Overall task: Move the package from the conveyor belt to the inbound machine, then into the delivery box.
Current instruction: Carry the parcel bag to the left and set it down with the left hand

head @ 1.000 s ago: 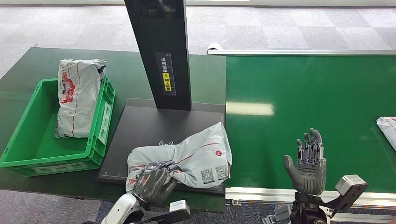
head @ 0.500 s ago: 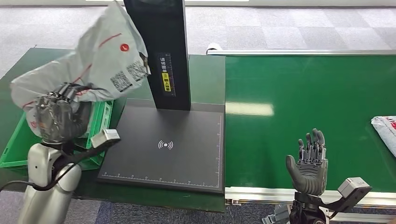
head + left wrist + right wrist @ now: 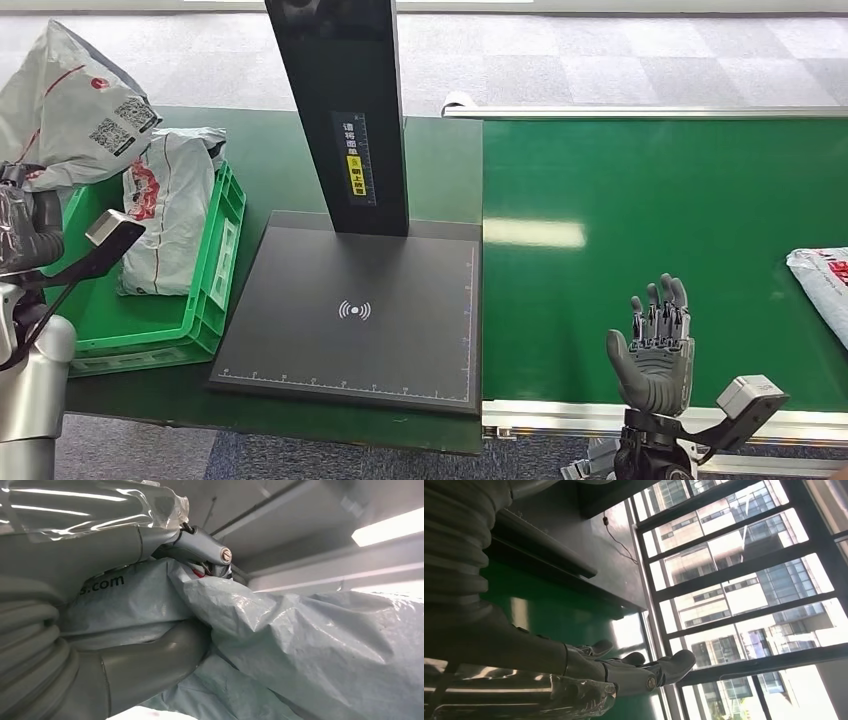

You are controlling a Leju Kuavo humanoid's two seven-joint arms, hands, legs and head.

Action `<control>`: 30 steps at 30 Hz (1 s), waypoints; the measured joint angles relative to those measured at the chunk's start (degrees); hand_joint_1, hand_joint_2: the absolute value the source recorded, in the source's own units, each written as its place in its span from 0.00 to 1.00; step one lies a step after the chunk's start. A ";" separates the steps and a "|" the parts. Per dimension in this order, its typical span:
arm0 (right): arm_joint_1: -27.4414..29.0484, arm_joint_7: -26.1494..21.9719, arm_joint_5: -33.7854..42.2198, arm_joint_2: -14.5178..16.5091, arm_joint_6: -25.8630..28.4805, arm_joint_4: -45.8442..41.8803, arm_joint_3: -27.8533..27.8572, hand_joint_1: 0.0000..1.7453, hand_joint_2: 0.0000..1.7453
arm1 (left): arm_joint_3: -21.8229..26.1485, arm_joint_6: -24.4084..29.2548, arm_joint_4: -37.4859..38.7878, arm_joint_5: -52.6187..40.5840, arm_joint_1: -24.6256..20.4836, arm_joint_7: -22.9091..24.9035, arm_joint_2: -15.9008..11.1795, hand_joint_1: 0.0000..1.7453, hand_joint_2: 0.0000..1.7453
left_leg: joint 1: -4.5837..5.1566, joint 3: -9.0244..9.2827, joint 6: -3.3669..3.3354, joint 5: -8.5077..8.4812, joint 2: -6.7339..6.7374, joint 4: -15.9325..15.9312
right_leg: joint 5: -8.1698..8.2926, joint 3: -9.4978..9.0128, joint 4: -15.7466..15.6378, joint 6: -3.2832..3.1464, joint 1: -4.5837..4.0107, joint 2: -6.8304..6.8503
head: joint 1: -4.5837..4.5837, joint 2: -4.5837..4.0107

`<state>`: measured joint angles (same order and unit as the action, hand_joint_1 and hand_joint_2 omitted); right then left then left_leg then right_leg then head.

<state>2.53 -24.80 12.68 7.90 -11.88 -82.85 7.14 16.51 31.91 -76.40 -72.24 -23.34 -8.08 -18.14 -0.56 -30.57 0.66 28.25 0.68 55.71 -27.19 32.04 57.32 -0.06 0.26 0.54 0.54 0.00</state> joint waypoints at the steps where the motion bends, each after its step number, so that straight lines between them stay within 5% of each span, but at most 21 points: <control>1: -0.03 0.08 0.00 0.00 0.05 -0.01 -0.05 0.00 1.00 | 0.32 0.02 1.59 -0.19 -0.43 0.04 -0.19 0.94 1.00 | 0.00 0.00 0.00 0.00 0.00 0.00 | 0.00 0.00 0.00 0.00 0.00 0.00 | -0.01 0.00; 2: -0.06 0.17 0.00 0.01 0.14 -0.04 -0.08 0.00 1.00 | 0.56 0.03 3.00 -0.31 -0.80 0.04 -0.34 0.91 1.00 | 0.00 -0.01 0.00 0.00 -0.01 0.00 | 0.00 0.00 0.01 0.00 0.00 0.00 | -0.01 0.00; 6: -0.05 0.44 -0.01 0.02 0.48 -0.45 -0.07 0.00 1.00 | 0.96 -0.31 6.60 0.02 -2.18 -0.04 -0.54 0.06 1.00 | 0.01 -0.02 0.00 0.01 -0.01 0.01 | 0.00 0.02 0.00 0.00 0.02 0.00 | -0.01 0.00; 17: 0.60 0.61 -0.14 0.06 0.49 -1.69 0.27 0.00 1.00 | 0.50 -3.63 8.45 10.06 -3.50 -3.09 -0.32 0.00 1.00 | 0.00 -0.02 0.01 0.01 0.01 0.01 | 0.00 0.07 0.00 0.00 0.00 -0.01 | -0.01 0.00; 24: 0.78 0.75 -0.22 0.12 0.49 -2.10 0.45 0.00 1.00 | 0.41 -5.90 5.13 31.65 -3.50 -9.90 1.88 0.00 1.00 | 0.01 -0.03 0.00 0.01 0.00 0.01 | 0.00 0.05 0.00 0.00 0.01 0.00 | -0.02 0.00; 30: 0.79 0.78 -0.26 0.28 0.50 -2.09 0.54 0.00 1.00 | 0.41 -5.90 2.75 34.07 -3.48 -10.65 3.39 0.00 1.00 | 0.01 -0.04 0.00 0.01 0.00 0.01 | 0.00 0.05 0.00 0.00 0.01 0.00 | -0.01 0.00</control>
<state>3.31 -24.02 12.41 8.18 -11.38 -84.94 7.68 16.92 26.01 -73.65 -38.17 -26.82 -18.73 -14.75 -0.55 -30.60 0.66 28.26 0.68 55.73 -27.19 32.09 57.32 -0.06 0.28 0.54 0.52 0.00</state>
